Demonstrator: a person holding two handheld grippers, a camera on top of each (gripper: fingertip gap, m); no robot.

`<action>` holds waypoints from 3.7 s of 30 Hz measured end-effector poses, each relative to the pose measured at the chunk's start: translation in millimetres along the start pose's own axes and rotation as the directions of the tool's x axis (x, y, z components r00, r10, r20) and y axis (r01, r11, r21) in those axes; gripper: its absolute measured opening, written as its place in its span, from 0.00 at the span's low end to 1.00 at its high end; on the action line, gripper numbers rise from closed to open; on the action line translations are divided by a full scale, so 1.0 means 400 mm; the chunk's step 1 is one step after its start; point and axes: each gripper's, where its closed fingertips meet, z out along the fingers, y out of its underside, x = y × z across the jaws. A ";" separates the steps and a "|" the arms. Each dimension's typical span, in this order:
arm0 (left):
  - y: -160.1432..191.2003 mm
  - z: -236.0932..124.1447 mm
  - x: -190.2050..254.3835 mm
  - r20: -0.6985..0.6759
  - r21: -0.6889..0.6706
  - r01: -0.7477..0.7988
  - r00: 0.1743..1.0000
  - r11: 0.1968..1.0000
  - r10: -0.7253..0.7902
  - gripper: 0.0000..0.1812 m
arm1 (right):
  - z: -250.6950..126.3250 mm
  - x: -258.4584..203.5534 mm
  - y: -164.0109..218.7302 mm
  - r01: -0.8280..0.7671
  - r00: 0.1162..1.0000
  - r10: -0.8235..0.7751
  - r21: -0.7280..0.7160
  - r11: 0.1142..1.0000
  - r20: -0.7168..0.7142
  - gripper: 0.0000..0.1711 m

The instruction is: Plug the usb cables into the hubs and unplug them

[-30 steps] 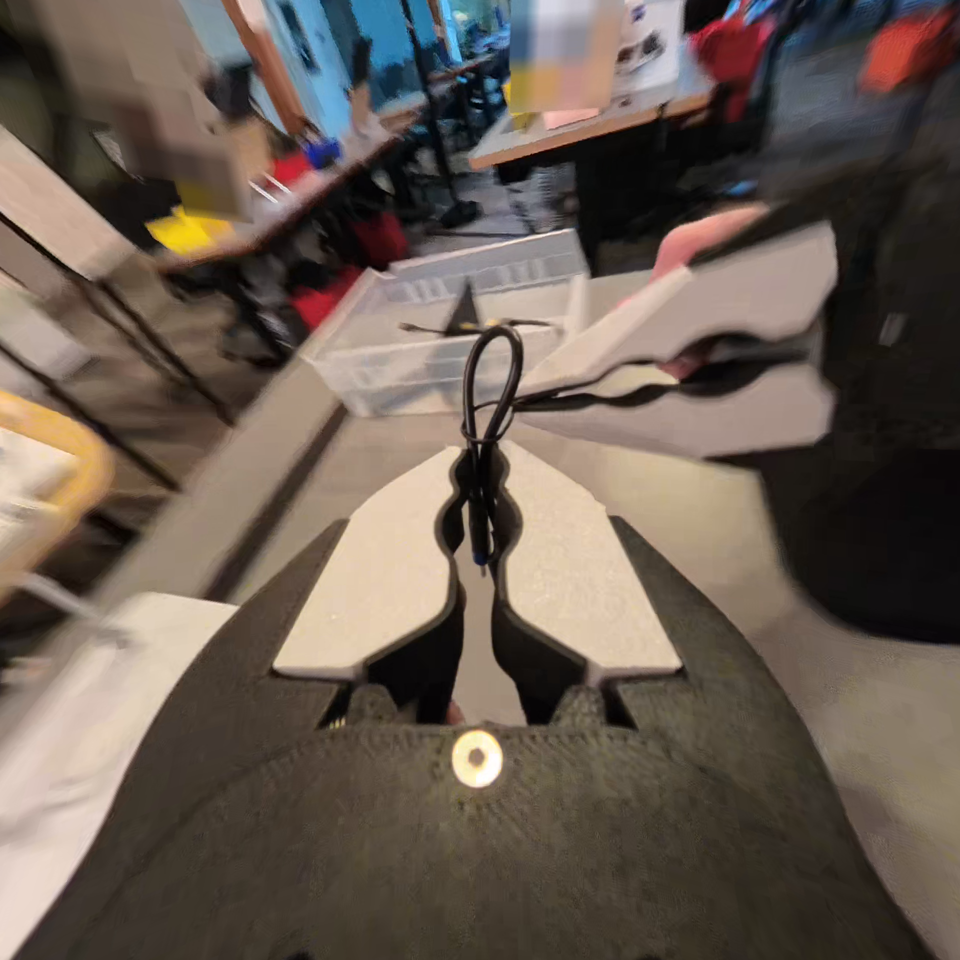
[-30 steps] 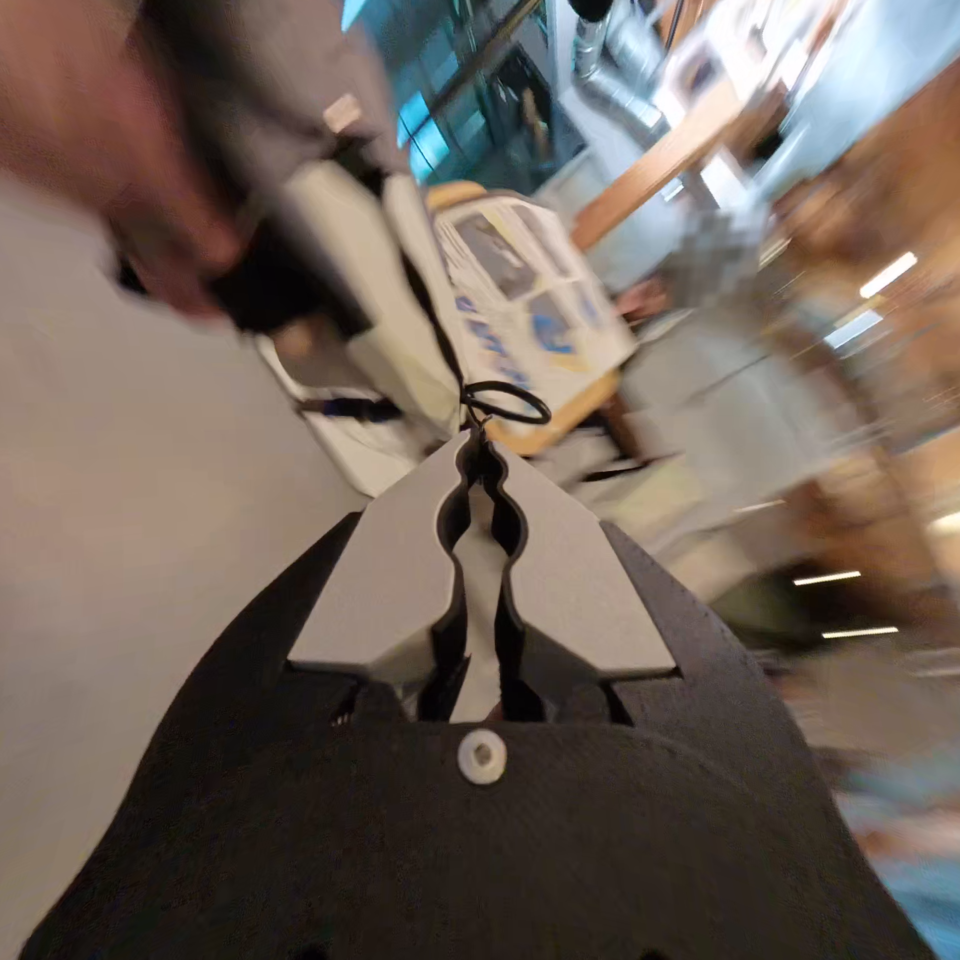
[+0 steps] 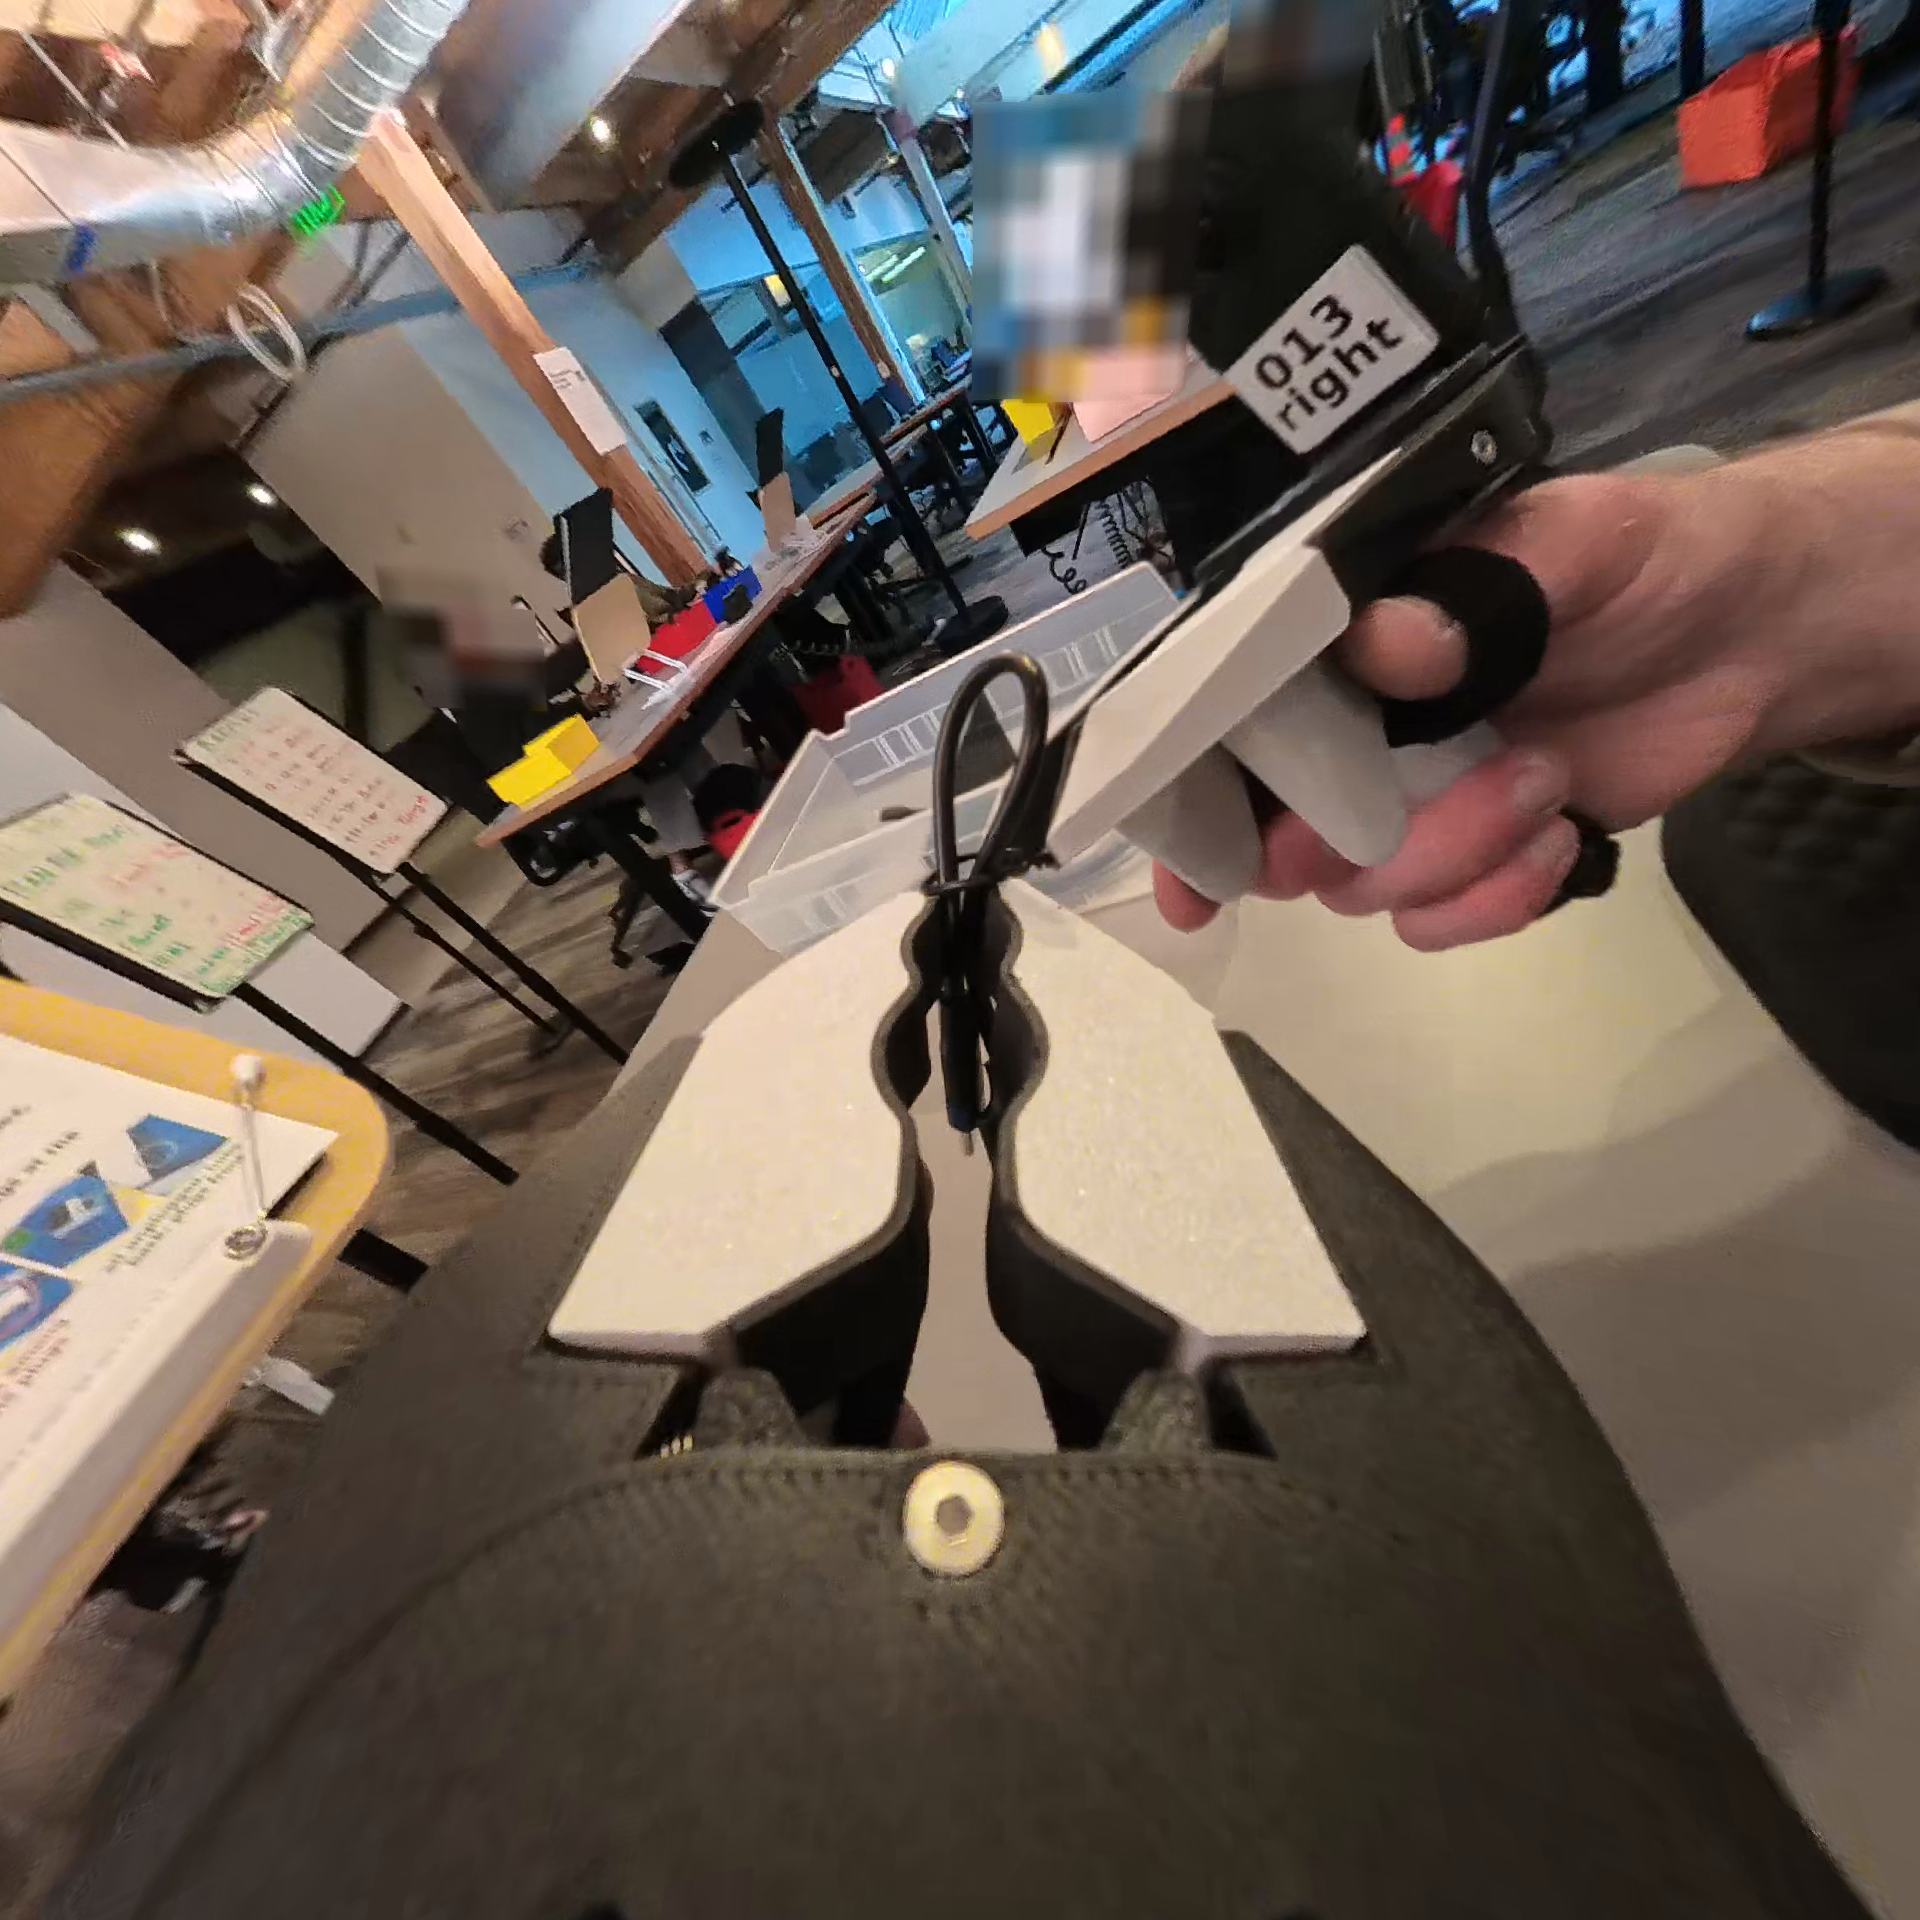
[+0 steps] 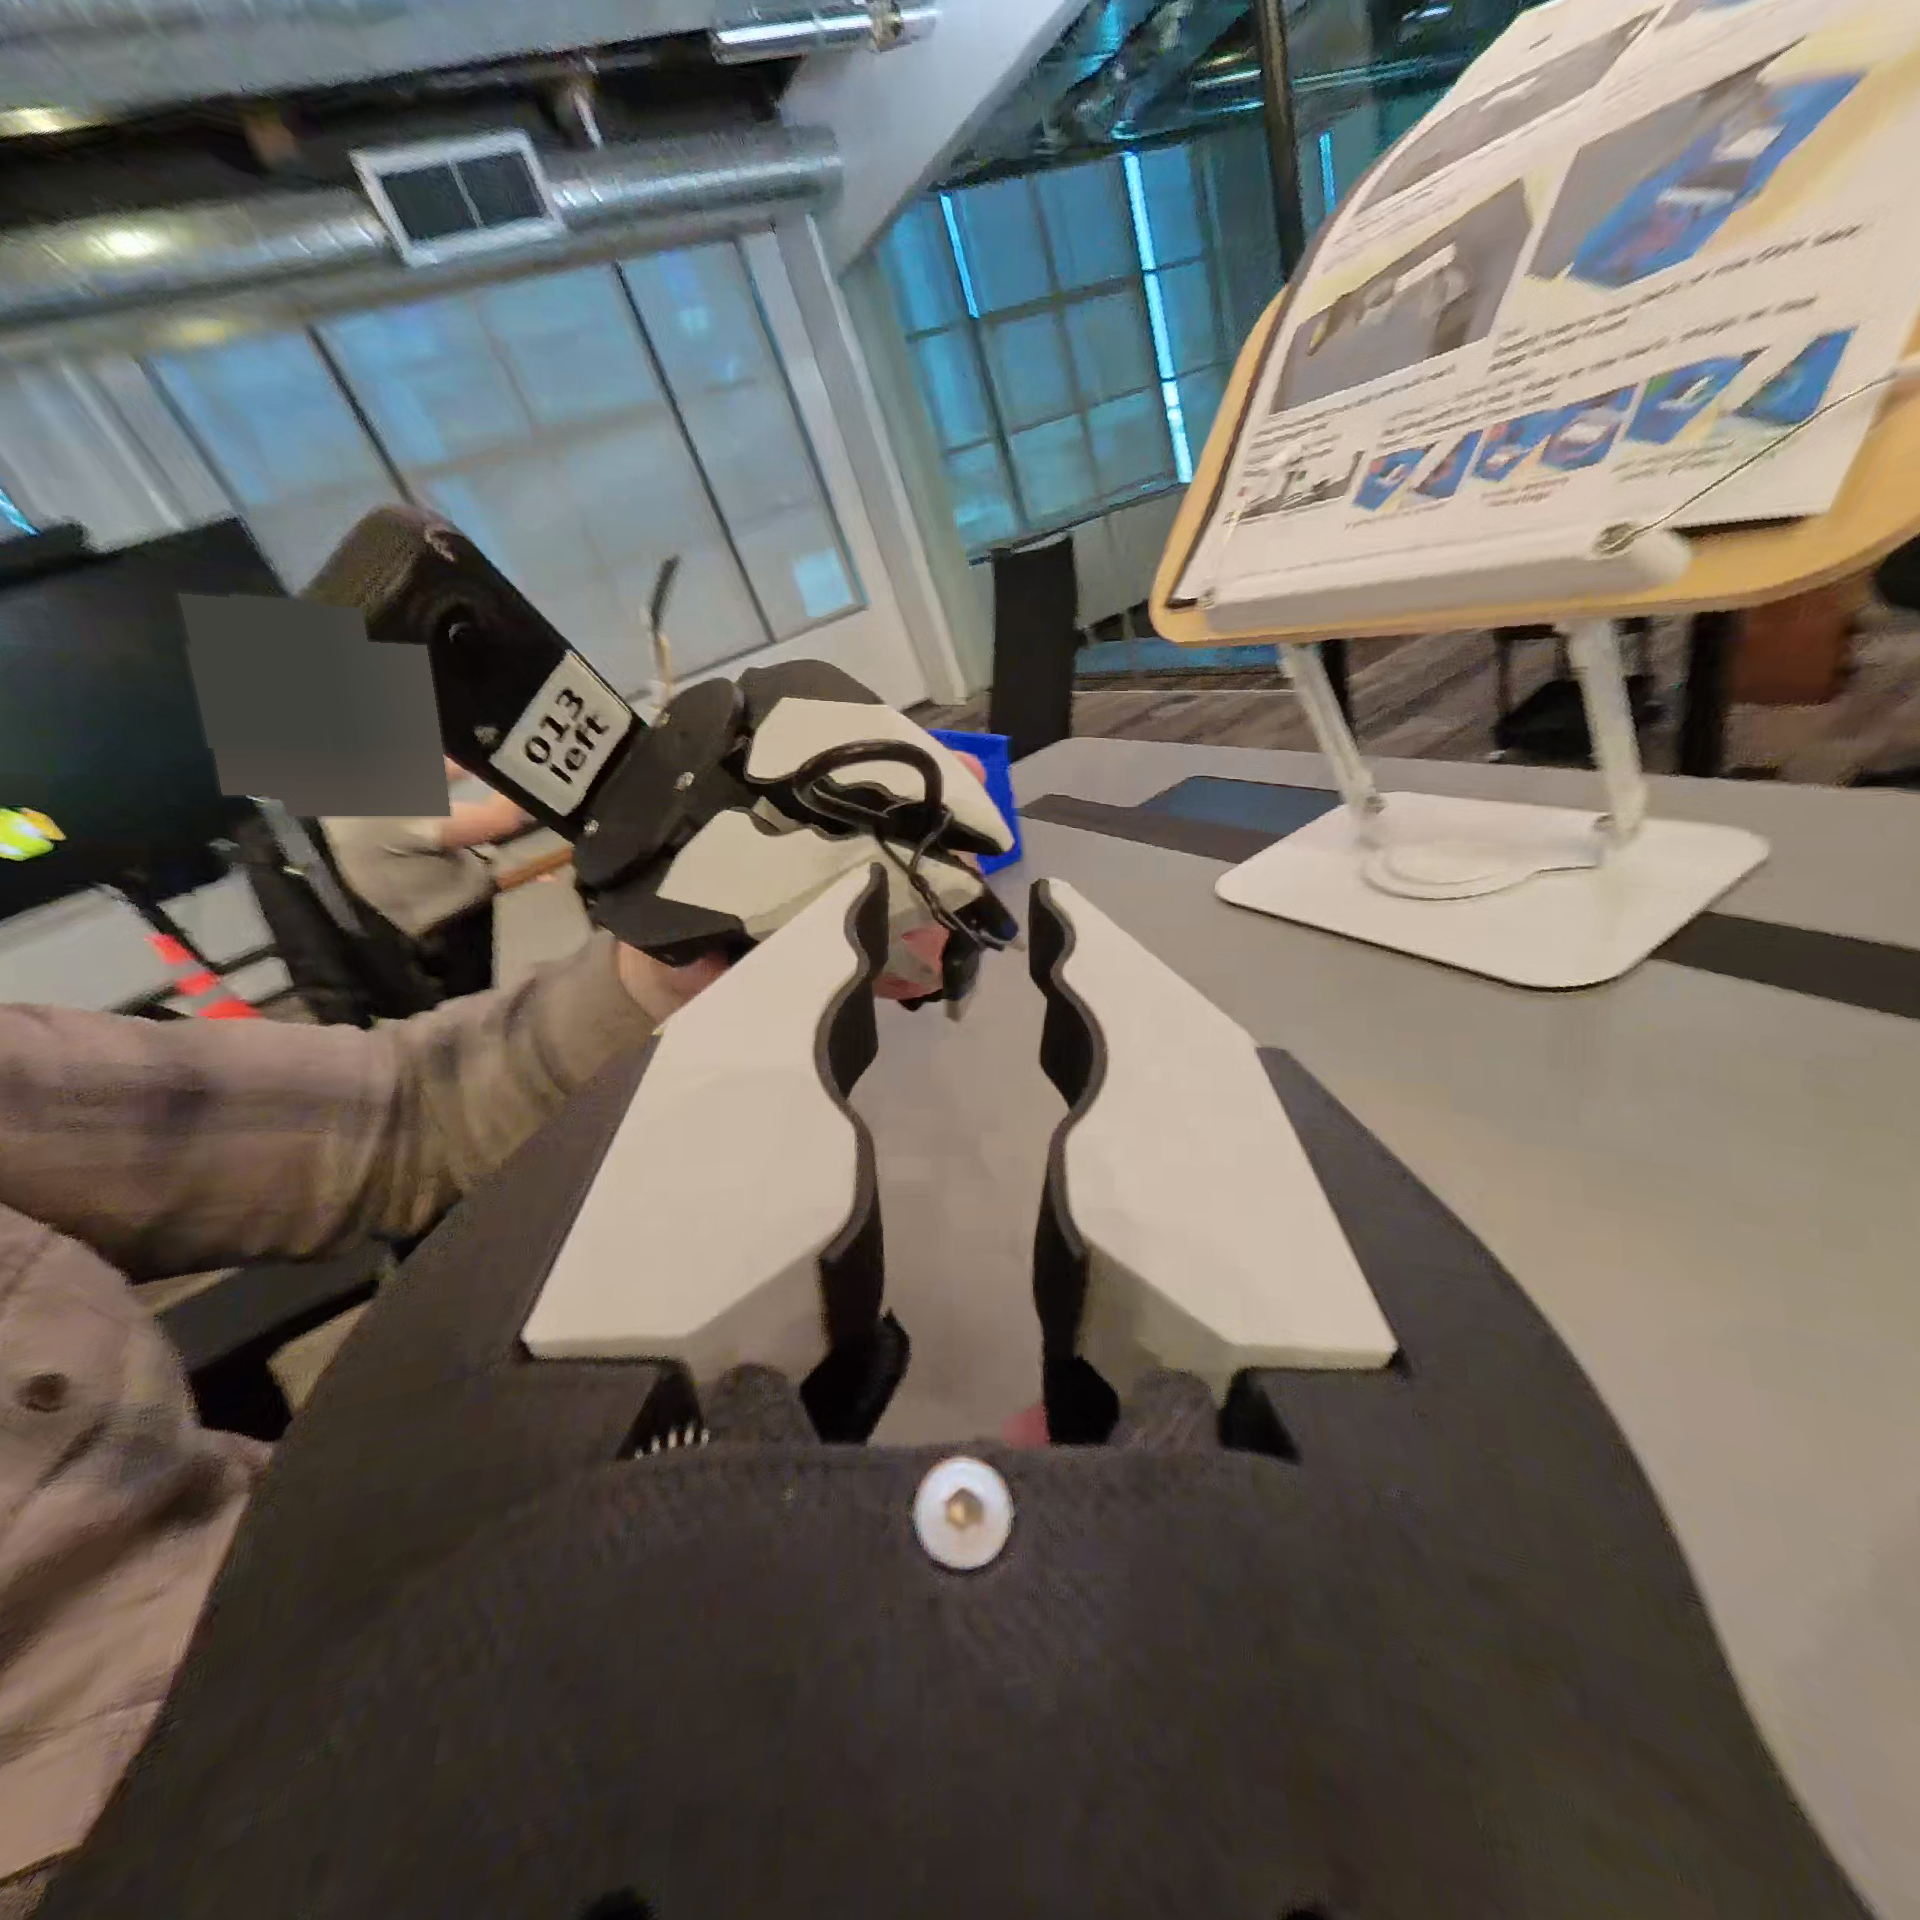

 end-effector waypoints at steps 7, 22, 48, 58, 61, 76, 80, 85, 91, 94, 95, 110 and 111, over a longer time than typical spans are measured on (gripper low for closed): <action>-0.001 0.007 -0.004 0.085 -0.041 -0.136 0.987 0.990 0.140 0.03 | 0.010 -0.006 0.008 -0.049 0.999 0.048 0.037 0.998 0.019 0.08; 0.048 0.017 -0.026 0.171 -0.385 -0.306 0.903 0.871 0.393 0.04 | -0.001 0.042 0.016 0.595 0.698 -0.649 -0.258 0.761 -0.303 0.00; 0.098 0.007 -0.034 -0.054 -0.192 0.254 0.962 0.948 -0.269 0.03 | 0.014 0.034 0.026 0.711 0.591 -0.791 -0.363 0.602 -0.157 0.11; 0.025 0.015 -0.028 0.151 -0.136 -0.241 0.954 0.961 0.261 0.03 | 0.019 -0.001 -0.017 -0.013 1.000 0.013 -0.001 1.000 0.013 0.12; 0.017 0.014 -0.031 0.182 -0.132 -0.283 0.935 0.950 0.303 0.03 | 0.025 -0.006 -0.016 -0.042 0.999 0.042 0.008 0.999 0.024 0.06; -0.001 0.011 -0.008 0.031 -0.088 0.128 0.992 0.988 -0.126 0.03 | 0.020 -0.008 -0.038 0.685 0.661 -0.709 -0.186 0.704 -0.246 0.00; 0.000 0.007 0.018 -0.146 -0.126 0.462 0.867 0.878 -0.477 0.03 | 0.013 -0.006 -0.036 0.882 -0.051 -0.987 -0.470 0.028 -0.154 0.00; 0.044 0.009 0.049 -0.271 -0.237 0.672 0.648 0.701 -0.712 0.03 | 0.006 0.016 0.006 0.692 -0.534 -0.834 -0.494 -0.526 0.139 0.00; 0.044 0.015 0.040 -0.238 -0.184 0.601 0.741 0.778 -0.628 0.03 | -0.002 0.008 -0.007 0.849 -0.203 -0.979 -0.492 -0.191 0.029 0.05; 0.034 0.005 0.020 -0.214 -0.144 0.563 0.785 0.814 -0.581 0.03 | -0.019 -0.014 -0.036 0.883 0.208 -0.972 -0.406 0.234 -0.109 0.07; 0.033 0.004 0.014 -0.198 -0.130 0.532 0.813 0.837 -0.547 0.03 | -0.024 -0.017 -0.041 0.845 0.370 -0.919 -0.362 0.394 -0.137 0.07; -0.027 -0.009 0.035 -0.219 -0.008 0.348 0.914 0.937 -0.342 0.03 | -0.008 -0.026 -0.028 0.122 0.991 -0.121 -0.028 0.992 0.051 0.01; -0.027 -0.008 0.034 -0.214 -0.009 0.350 0.914 0.937 -0.344 0.03 | -0.009 -0.023 -0.030 0.139 0.990 -0.138 -0.022 0.990 0.038 0.00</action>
